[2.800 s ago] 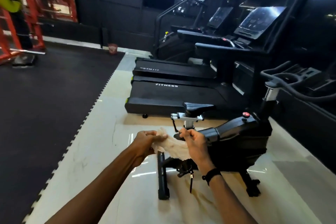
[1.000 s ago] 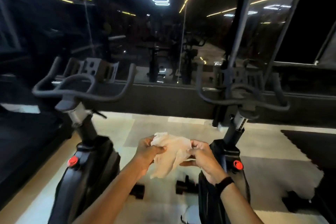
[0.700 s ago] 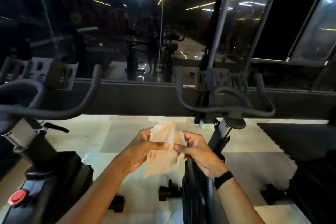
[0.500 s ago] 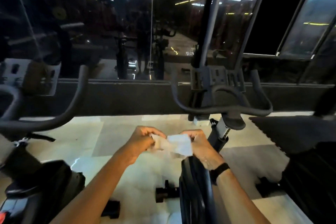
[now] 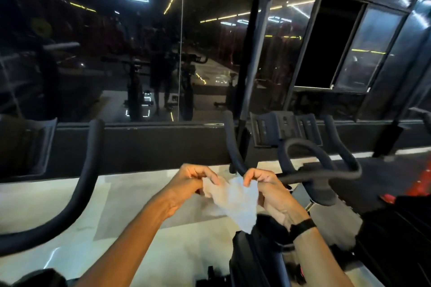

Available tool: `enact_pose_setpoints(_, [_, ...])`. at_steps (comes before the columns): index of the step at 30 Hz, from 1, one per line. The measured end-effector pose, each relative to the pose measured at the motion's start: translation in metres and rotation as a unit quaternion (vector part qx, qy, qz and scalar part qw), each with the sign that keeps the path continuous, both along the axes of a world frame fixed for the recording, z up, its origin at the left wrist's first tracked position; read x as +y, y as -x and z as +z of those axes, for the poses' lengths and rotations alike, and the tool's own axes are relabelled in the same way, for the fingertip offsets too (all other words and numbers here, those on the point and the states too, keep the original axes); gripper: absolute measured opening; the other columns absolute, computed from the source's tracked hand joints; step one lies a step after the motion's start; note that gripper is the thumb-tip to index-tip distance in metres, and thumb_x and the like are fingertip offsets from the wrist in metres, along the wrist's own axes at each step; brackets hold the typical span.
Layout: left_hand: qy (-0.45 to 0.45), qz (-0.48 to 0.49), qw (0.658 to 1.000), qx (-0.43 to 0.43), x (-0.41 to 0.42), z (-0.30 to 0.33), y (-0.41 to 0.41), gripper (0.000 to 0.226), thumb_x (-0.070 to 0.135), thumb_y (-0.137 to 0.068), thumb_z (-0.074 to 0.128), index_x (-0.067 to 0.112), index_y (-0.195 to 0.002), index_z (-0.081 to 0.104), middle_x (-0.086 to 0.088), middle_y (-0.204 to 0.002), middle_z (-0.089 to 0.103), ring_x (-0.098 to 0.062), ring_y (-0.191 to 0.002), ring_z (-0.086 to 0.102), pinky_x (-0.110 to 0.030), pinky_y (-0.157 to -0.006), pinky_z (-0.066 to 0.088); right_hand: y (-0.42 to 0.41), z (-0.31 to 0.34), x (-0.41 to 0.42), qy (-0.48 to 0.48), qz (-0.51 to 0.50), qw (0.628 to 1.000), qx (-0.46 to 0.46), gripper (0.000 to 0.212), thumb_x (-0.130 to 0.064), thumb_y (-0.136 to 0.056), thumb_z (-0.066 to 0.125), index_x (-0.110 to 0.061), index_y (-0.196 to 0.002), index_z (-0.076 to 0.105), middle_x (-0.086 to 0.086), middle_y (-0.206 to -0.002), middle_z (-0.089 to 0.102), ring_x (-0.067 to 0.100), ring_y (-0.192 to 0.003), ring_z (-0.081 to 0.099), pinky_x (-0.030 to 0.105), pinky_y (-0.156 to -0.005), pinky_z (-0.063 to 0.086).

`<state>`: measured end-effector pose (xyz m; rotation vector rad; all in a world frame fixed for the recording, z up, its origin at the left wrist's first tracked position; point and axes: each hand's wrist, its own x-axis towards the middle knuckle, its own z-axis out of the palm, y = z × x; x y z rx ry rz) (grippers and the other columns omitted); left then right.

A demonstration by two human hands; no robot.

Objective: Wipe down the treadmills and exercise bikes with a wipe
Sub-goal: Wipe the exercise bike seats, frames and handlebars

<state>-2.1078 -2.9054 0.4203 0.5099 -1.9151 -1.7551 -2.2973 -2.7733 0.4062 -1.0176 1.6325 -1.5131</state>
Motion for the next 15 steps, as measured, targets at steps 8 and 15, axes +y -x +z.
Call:
enact_pose_setpoints(8, [-0.041,0.031,0.999,-0.007,-0.031,-0.007,0.034,0.041,-0.007,-0.073,0.042,0.013,-0.068,0.078,-0.012,-0.078,0.071,-0.027,-0.078,0.055,-0.029,-0.066,0.047,0.006,0.006,-0.028,-0.017,-0.063,0.998,0.018,0.032,-0.003,-0.082,0.053,-0.014,-0.096,0.079,0.017,-0.081,0.066,0.029,-0.069,0.048,0.034,-0.063,0.033])
enact_pose_setpoints(15, [-0.128,0.042,0.988,0.082,-0.048,0.004,0.077,0.035,0.016,-0.067,0.055,0.000,-0.087,0.078,-0.019,-0.094,0.070,-0.026,-0.083,0.065,-0.038,-0.072,0.057,0.027,0.028,-0.049,0.095,-0.159,0.974,-0.128,0.033,-0.030,-0.098,0.060,0.000,-0.097,0.074,0.010,-0.096,0.076,0.026,-0.089,0.071,0.035,-0.080,0.056])
